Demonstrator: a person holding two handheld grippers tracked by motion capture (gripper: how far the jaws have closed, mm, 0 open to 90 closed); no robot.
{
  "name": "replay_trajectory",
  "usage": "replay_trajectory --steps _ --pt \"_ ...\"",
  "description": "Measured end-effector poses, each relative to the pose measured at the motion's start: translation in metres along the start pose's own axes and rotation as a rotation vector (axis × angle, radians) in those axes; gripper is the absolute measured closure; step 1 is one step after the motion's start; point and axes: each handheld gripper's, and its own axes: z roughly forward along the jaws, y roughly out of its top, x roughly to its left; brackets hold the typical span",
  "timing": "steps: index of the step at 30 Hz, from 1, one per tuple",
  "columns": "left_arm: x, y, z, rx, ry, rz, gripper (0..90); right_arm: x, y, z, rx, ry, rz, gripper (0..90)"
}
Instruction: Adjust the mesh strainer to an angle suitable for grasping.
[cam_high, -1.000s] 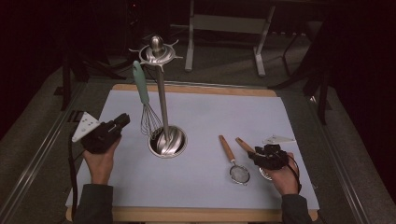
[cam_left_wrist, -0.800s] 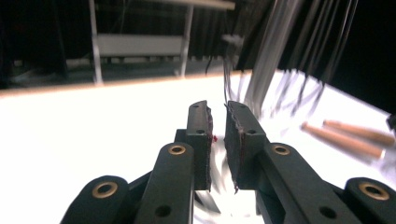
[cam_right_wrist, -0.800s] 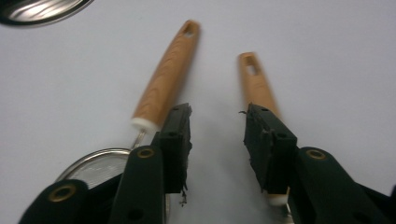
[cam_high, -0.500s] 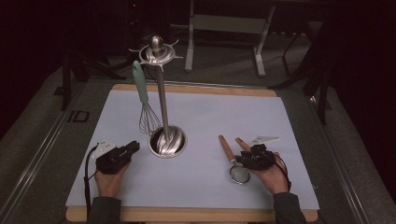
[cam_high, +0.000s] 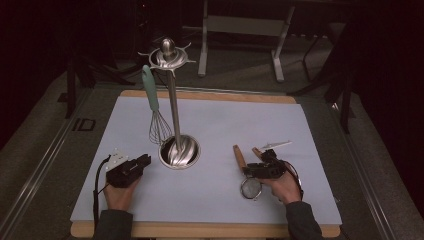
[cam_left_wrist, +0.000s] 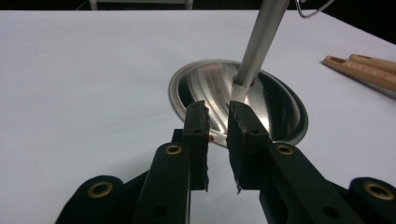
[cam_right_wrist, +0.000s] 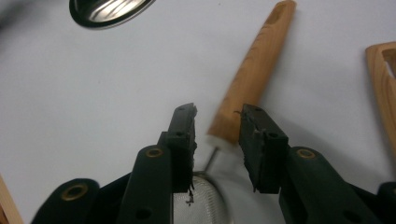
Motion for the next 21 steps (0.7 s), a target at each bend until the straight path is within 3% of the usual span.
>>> replay_trajectory --steps 4,8,17,19,21 --pt "0.001 0.0 0.0 -0.001 0.003 -0.003 78.0 -0.001 0.005 0.007 0.053 -0.023 0.019 65.7" --pt "0.0 -0.001 0.001 0.0 0.003 -0.002 77.7 0.001 0.01 0.015 0.102 -0.007 0.03 65.0" --pt "0.0 -0.001 0.001 0.004 0.004 0.004 77.6 0.013 0.028 0.033 0.213 -0.008 0.003 65.7" --pt "0.0 -0.001 0.001 0.005 0.004 0.005 77.6 0.015 0.031 0.038 0.248 0.014 0.0 66.5" --pt "0.0 -0.001 0.001 0.005 0.004 0.005 77.5 0.018 0.035 0.042 0.261 -0.001 -0.015 68.1"
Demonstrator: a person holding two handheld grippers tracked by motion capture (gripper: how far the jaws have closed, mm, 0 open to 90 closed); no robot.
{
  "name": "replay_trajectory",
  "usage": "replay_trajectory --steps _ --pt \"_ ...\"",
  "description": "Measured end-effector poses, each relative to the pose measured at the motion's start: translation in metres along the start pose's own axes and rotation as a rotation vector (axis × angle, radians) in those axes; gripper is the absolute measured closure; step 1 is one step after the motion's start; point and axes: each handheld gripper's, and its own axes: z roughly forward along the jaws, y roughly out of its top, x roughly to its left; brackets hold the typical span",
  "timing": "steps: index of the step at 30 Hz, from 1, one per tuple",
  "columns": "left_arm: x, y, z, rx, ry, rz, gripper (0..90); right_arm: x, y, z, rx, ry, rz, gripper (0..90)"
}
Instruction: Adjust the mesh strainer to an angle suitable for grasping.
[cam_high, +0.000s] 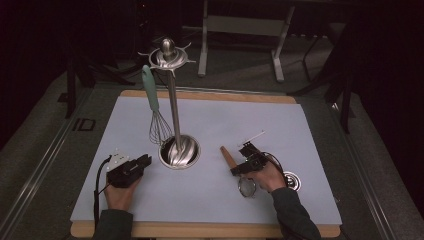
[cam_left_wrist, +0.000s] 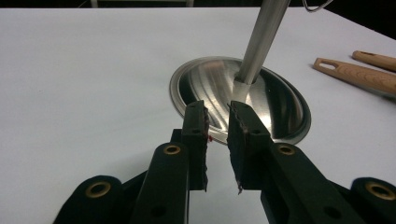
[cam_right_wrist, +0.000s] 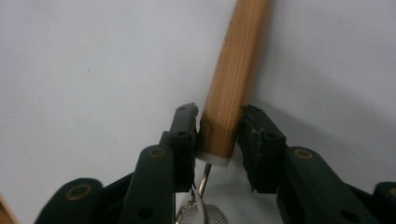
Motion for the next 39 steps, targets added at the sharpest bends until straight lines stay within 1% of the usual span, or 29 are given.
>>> replay_trajectory --steps 1,3,5,6,8,10,12,13,18,19,22,26,28,30,31,33,37,38,39 --pt "0.0 0.0 -0.001 -0.005 -0.001 -0.003 77.4 0.002 0.002 0.0 -0.002 -0.006 -0.006 70.5" --pt "0.001 0.0 -0.001 -0.007 -0.001 -0.006 77.4 0.005 0.004 -0.001 -0.01 -0.012 -0.018 71.3" --pt "0.001 0.0 -0.001 -0.006 -0.001 -0.006 77.4 0.008 0.005 -0.003 -0.037 -0.012 -0.026 71.9" --pt "0.001 0.0 -0.001 -0.006 -0.001 -0.006 77.4 0.008 0.005 -0.003 -0.037 -0.012 -0.026 71.9" --pt "0.001 0.0 -0.001 -0.008 -0.001 -0.006 77.4 0.012 0.006 -0.006 -0.059 -0.02 -0.034 72.3" --pt "0.001 0.0 -0.001 -0.008 0.0 -0.006 77.4 0.013 0.006 -0.009 -0.079 -0.016 -0.039 72.4" --pt "0.001 0.0 -0.001 -0.008 0.0 -0.006 77.4 0.013 0.006 -0.011 -0.083 -0.016 -0.041 72.5" --pt "0.001 0.0 -0.001 -0.006 0.0 -0.005 77.4 0.015 0.006 -0.014 -0.094 -0.021 -0.057 72.6" --pt "0.001 0.0 -0.001 -0.006 0.0 -0.005 77.4 0.018 0.007 -0.021 -0.12 -0.029 -0.072 72.6" --pt "0.001 0.0 0.0 -0.005 0.001 -0.005 77.4 0.02 0.007 -0.025 -0.143 -0.031 -0.083 72.6" --pt "0.001 0.0 0.0 -0.004 0.004 -0.004 77.1 0.023 0.007 -0.03 -0.167 -0.036 -0.097 72.6" --pt "0.001 0.0 -0.001 -0.008 0.004 -0.01 76.6 0.024 0.008 -0.034 -0.185 -0.038 -0.121 72.6" --pt "0.001 0.0 -0.001 -0.009 0.004 -0.011 76.0 0.025 0.008 -0.037 -0.197 -0.032 -0.129 72.6" --pt "0.001 -0.001 0.0 -0.009 0.006 -0.008 74.8 0.025 0.008 -0.04 -0.214 -0.022 -0.166 72.6" --pt "0.001 -0.001 0.0 -0.008 0.006 -0.008 74.3 0.025 0.008 -0.041 -0.221 -0.01 -0.169 72.6" --pt "0.001 -0.001 0.0 -0.007 0.005 -0.006 73.6 0.026 0.008 -0.043 -0.24 -0.007 -0.189 72.6" --pt "0.001 -0.001 0.0 -0.007 0.0 -0.006 72.2 0.026 0.009 -0.049 -0.27 0.013 -0.209 72.6" --pt "0.001 -0.001 0.0 -0.007 0.0 -0.006 72.0 0.026 0.009 -0.049 -0.27 0.013 -0.209 72.6" --pt "0.001 -0.001 0.001 -0.005 -0.003 -0.009 71.8 0.025 0.01 -0.052 -0.291 0.022 -0.215 72.6"
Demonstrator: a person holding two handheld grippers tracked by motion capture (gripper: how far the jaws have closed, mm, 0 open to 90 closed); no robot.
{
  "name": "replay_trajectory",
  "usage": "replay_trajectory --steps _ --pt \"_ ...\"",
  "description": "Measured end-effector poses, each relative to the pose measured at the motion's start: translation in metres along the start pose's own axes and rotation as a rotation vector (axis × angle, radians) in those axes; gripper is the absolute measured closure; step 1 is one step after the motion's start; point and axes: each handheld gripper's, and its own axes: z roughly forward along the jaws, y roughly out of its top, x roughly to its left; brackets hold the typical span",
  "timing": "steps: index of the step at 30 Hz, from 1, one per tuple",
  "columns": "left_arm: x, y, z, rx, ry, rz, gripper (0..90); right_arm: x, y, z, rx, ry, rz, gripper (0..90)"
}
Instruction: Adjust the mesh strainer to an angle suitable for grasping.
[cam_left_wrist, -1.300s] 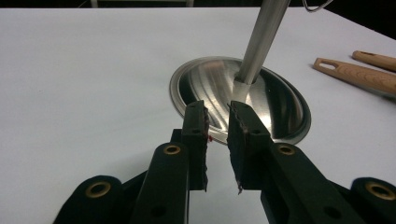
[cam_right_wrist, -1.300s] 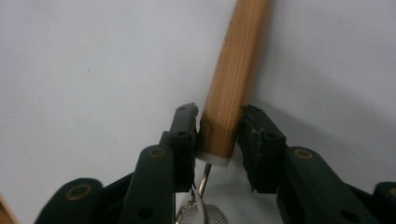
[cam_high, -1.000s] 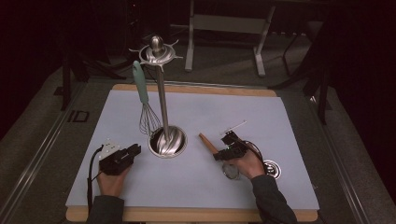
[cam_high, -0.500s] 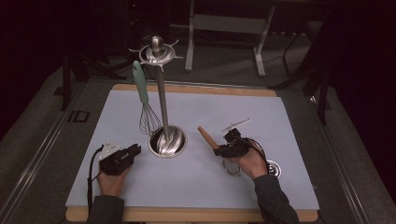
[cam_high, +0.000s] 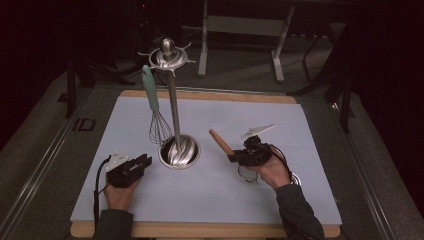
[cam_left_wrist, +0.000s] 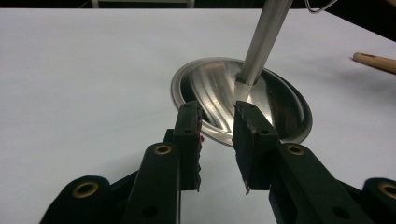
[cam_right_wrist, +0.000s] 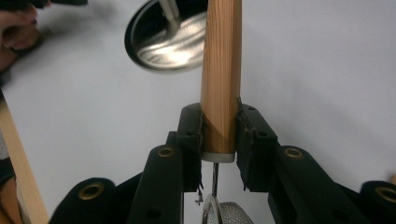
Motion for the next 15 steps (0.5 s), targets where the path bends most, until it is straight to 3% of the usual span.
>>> replay_trajectory --steps 7,15 --pt "0.001 0.0 0.001 0.011 -0.003 0.004 71.2 -0.004 0.009 -0.008 -0.044 0.039 -0.035 72.6" --pt "0.0 -0.001 0.002 0.016 -0.005 0.006 71.0 0.0 0.023 -0.021 -0.069 0.022 -0.115 72.6"
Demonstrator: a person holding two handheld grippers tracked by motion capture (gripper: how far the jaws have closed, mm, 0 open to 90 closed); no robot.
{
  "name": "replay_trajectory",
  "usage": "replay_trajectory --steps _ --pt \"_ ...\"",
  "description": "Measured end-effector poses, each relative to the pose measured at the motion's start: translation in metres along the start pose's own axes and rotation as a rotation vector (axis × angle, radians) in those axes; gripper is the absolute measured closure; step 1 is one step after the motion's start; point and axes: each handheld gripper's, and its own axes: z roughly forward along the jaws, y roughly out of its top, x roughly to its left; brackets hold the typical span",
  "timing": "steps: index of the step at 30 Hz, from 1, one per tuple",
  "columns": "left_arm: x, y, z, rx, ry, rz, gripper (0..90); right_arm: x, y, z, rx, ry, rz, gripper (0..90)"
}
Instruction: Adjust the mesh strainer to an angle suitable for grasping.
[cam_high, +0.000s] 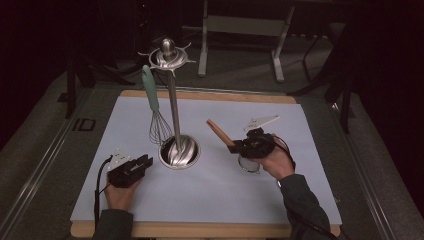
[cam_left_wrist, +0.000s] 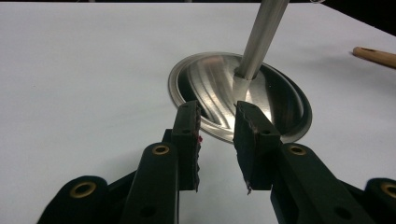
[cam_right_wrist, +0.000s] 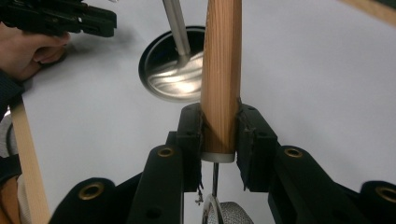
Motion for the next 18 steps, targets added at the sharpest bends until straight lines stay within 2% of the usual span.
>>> replay_trajectory --steps 11,18 --pt "-0.001 0.0 0.0 0.001 0.0 0.004 70.8 0.01 0.023 -0.019 -0.033 0.016 -0.123 72.7" --pt "-0.001 0.0 0.001 0.002 0.001 0.007 70.8 0.011 0.034 -0.024 -0.041 0.015 -0.15 72.6"
